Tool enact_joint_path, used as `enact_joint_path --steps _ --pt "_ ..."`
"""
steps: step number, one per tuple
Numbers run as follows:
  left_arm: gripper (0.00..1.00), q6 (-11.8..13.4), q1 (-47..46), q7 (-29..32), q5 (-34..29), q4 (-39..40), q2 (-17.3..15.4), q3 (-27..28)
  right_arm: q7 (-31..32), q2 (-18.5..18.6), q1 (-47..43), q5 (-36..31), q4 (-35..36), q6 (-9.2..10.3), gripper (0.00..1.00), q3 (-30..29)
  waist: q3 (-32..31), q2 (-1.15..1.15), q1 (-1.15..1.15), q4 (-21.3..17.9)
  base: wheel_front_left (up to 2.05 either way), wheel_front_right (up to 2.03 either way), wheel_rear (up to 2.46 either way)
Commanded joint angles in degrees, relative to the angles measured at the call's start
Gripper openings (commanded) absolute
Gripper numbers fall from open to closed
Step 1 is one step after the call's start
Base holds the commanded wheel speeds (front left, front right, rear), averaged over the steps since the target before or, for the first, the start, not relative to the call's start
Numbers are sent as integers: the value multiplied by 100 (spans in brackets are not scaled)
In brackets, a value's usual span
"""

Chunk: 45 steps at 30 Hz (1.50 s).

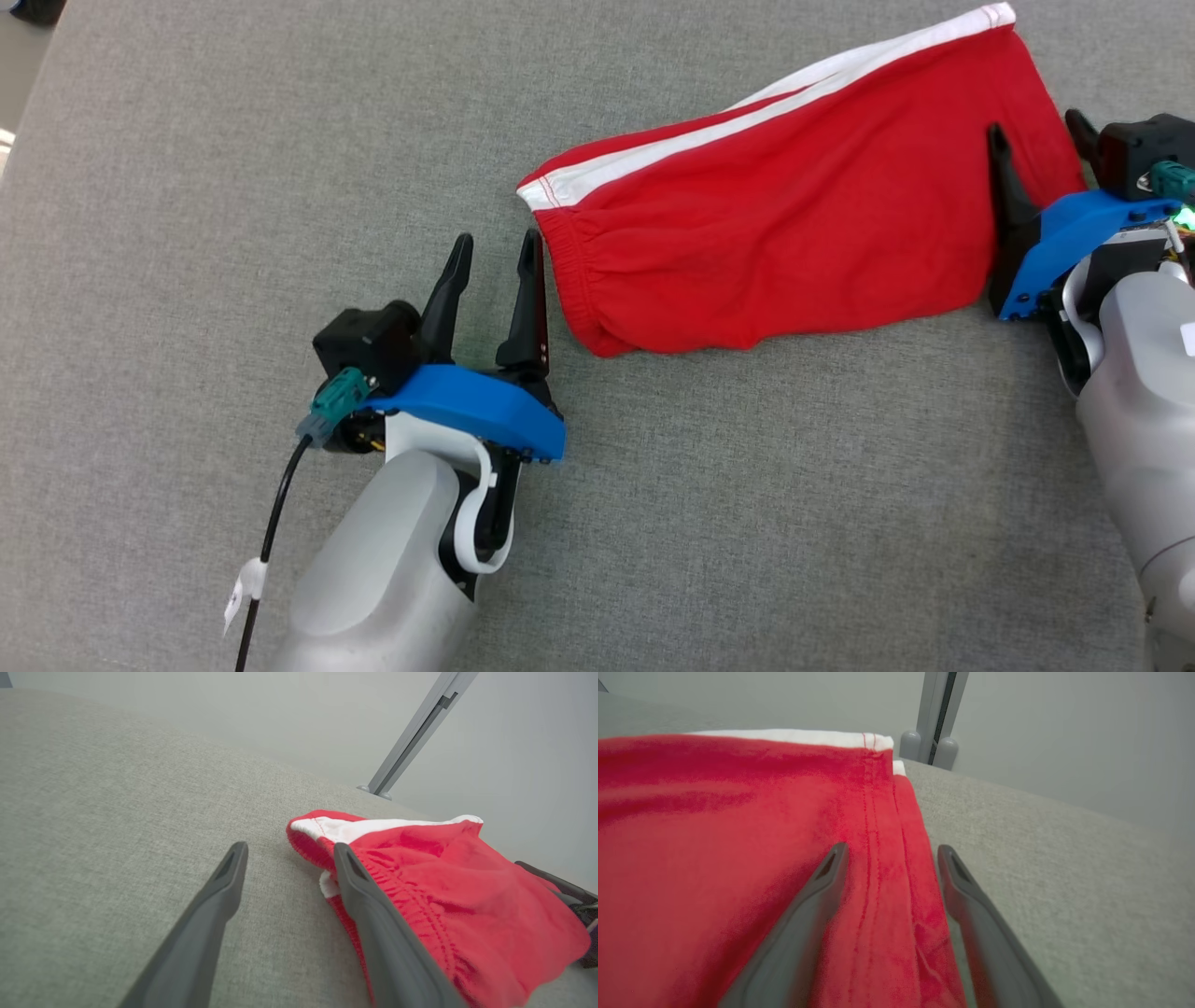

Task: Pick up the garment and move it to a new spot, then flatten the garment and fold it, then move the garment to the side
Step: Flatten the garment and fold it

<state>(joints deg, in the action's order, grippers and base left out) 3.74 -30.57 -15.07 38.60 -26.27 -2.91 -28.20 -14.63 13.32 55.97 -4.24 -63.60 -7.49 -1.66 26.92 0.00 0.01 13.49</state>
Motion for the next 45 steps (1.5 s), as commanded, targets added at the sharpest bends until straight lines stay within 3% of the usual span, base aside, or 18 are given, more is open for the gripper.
enact_joint_path --steps 1,5,6,7,18,32,39,45 --pt "100 4 85 -12 -57 29 3 66 114 37 -70 73 -233 -1 100 84 -25 0 -1 -22 0 0 0" --pt "100 -17 210 -13 -197 17 5 156 457 -7 -81 207 -761 0 97 269 -84 0 -1 -58 0 0 0" --pt "100 -5 231 -12 -250 18 1 183 544 -60 -102 248 -840 -1 33 336 -107 0 -1 -66 0 0 0" --pt "100 -2 251 -12 -279 21 1 205 578 -98 -127 331 -891 -1 0 358 -135 0 -1 -75 0 0 0" --pt "100 -52 739 -12 -614 -88 4 643 -28 -270 -573 1353 -612 0 0 305 -764 0 -1 -386 0 0 0" --pt "100 -211 1695 -12 -1218 -211 1 1395 -62 -147 -2291 2280 746 -1 0 315 -1540 0 -1 -1003 0 0 0" --pt "100 -291 1855 -12 -1277 -240 1 1310 -62 -188 -2295 2145 1306 -1 0 384 -1611 0 -1 -901 0 0 0" --pt "100 -315 1874 -12 -1215 -298 3 1139 -63 -611 -2026 1927 1800 -1 0 1021 -1685 0 -1 -615 0 0 0"
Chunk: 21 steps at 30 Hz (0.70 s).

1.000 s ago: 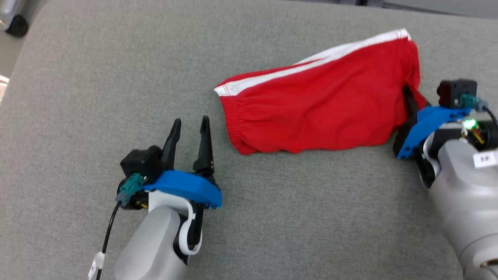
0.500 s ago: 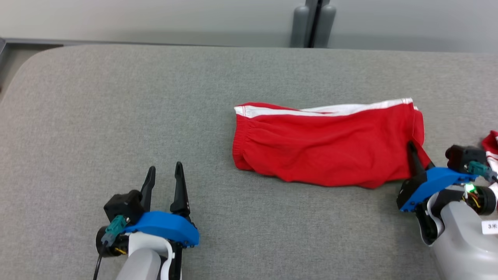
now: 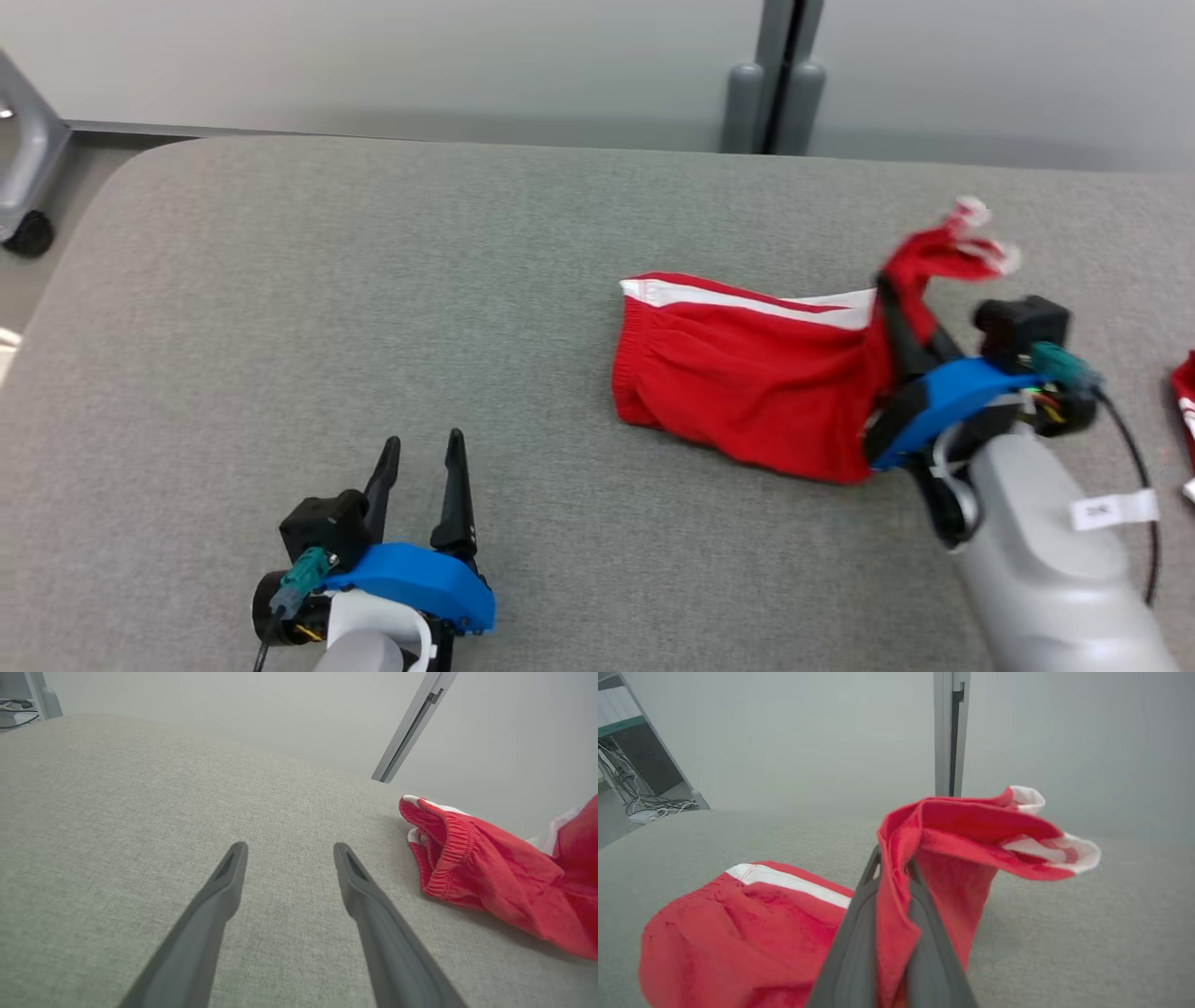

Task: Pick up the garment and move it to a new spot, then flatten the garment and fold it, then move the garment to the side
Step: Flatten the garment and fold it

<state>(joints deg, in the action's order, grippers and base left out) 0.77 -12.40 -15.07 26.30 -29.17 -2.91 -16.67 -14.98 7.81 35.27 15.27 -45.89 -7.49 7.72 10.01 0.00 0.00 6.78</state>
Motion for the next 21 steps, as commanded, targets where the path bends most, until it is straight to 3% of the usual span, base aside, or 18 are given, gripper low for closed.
enact_joint_path --steps 1,6,7,11,16,21 --pt "100 -25 64 -12 16 -25 2 -45 -27 -134 80 -49 73 -1 0 237 -15 0 0 124 0 0 0" --pt "100 -42 131 -12 20 -99 3 -182 -27 -397 146 9 -91 -1 0 1012 -105 0 0 463 0 0 0" --pt "100 -31 148 -12 24 -106 3 -193 -27 -429 127 73 -151 -1 98 1164 -124 0 0 517 0 0 0" --pt "100 -4 166 -12 4 -96 2 -204 -29 -477 48 344 -106 -1 100 1574 -172 0 0 628 0 0 0" --pt "100 22 265 -12 -53 -94 1 -106 -26 -475 -231 1072 470 -1 100 2323 -268 0 0 566 0 0 0" --pt "100 27 288 -12 -176 4 4 53 -26 -468 -489 955 744 -1 100 2013 -359 0 0 264 0 0 0"
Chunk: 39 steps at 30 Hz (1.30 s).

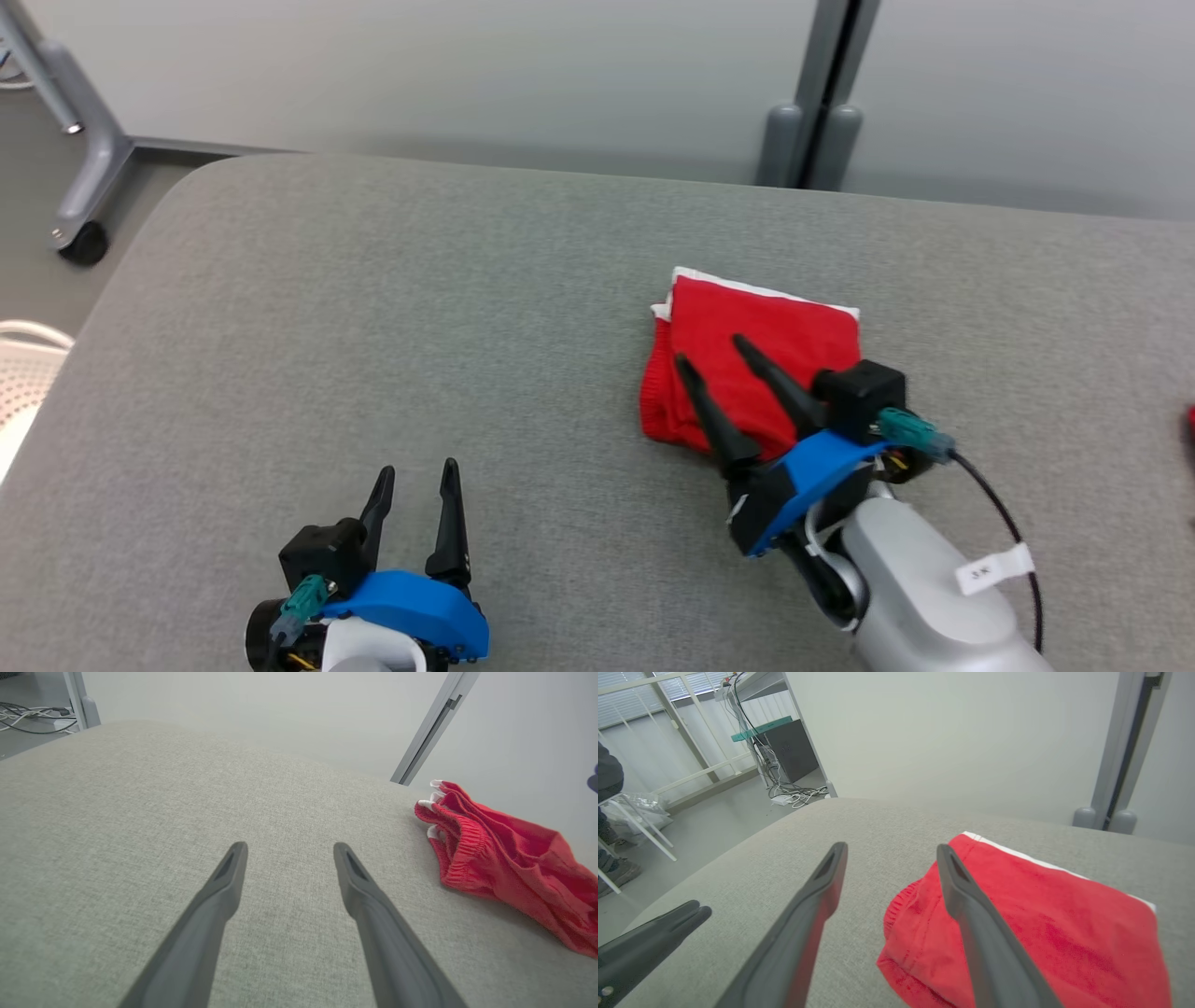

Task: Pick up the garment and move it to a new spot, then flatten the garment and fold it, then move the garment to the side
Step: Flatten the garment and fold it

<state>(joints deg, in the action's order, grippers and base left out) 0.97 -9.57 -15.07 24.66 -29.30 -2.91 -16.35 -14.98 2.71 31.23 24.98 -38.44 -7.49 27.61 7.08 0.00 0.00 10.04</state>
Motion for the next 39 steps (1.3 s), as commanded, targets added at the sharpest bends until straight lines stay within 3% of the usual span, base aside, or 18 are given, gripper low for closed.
enact_joint_path --steps 1,8,15,27,39 --pt "100 20 13 -12 -42 42 3 37 -28 42 -147 -104 35 -1 100 -167 -74 0 0 -125 0 0 0" --pt "100 181 82 -12 -289 255 0 194 -27 72 -700 -994 229 -1 100 -1690 -133 0 0 -574 0 0 0" --pt "100 249 151 -12 -781 291 2 312 -27 30 -1218 -1500 406 -1 100 -2597 -235 0 0 -868 0 0 0" --pt "100 285 525 -12 -1161 238 0 537 -27 23 -1924 -1557 301 -1 100 -2610 -618 0 0 -1015 0 0 0" --pt "100 301 633 -12 -1052 316 2 511 -27 24 -1973 -1425 137 -1 100 -2477 -620 0 0 -927 0 0 0"
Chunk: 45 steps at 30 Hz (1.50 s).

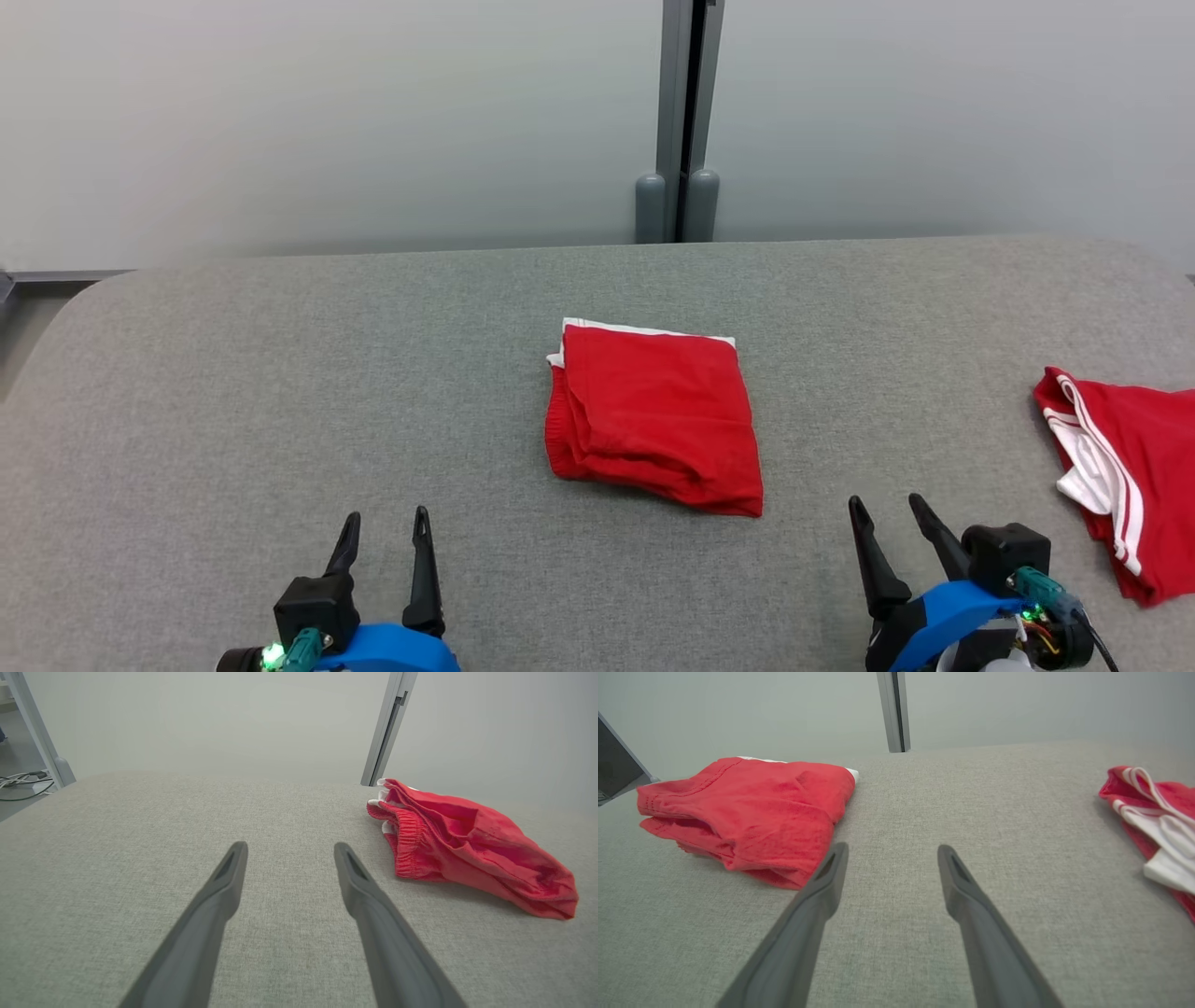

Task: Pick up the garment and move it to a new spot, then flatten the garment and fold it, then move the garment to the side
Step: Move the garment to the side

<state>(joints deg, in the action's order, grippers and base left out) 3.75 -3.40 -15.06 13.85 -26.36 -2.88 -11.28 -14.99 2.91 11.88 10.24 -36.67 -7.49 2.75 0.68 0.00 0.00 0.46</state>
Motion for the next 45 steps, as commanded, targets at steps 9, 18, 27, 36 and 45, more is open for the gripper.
enact_joint_path --steps 9,18,27,36,45 --pt "100 -41 -150 -13 71 99 -2 -421 -26 7 425 -75 -453 -1 100 -67 303 0 0 644 0 0 0" --pt "100 -25 -337 -13 72 201 0 -764 -26 15 1277 -410 -1134 -1 100 -909 639 0 0 1489 0 0 0" --pt "100 11 -401 -13 77 286 1 -829 -24 52 1784 -963 -1965 -1 100 -1783 956 0 0 1943 0 0 0" --pt "100 27 -427 -13 117 349 0 -785 -8 59 1983 -1165 -2182 5 0 -1976 1026 0 0 1741 0 0 0" --pt "100 -61 -471 -13 75 313 0 -750 -25 12 1779 -857 -1245 0 0 -1269 813 0 0 708 0 0 0"
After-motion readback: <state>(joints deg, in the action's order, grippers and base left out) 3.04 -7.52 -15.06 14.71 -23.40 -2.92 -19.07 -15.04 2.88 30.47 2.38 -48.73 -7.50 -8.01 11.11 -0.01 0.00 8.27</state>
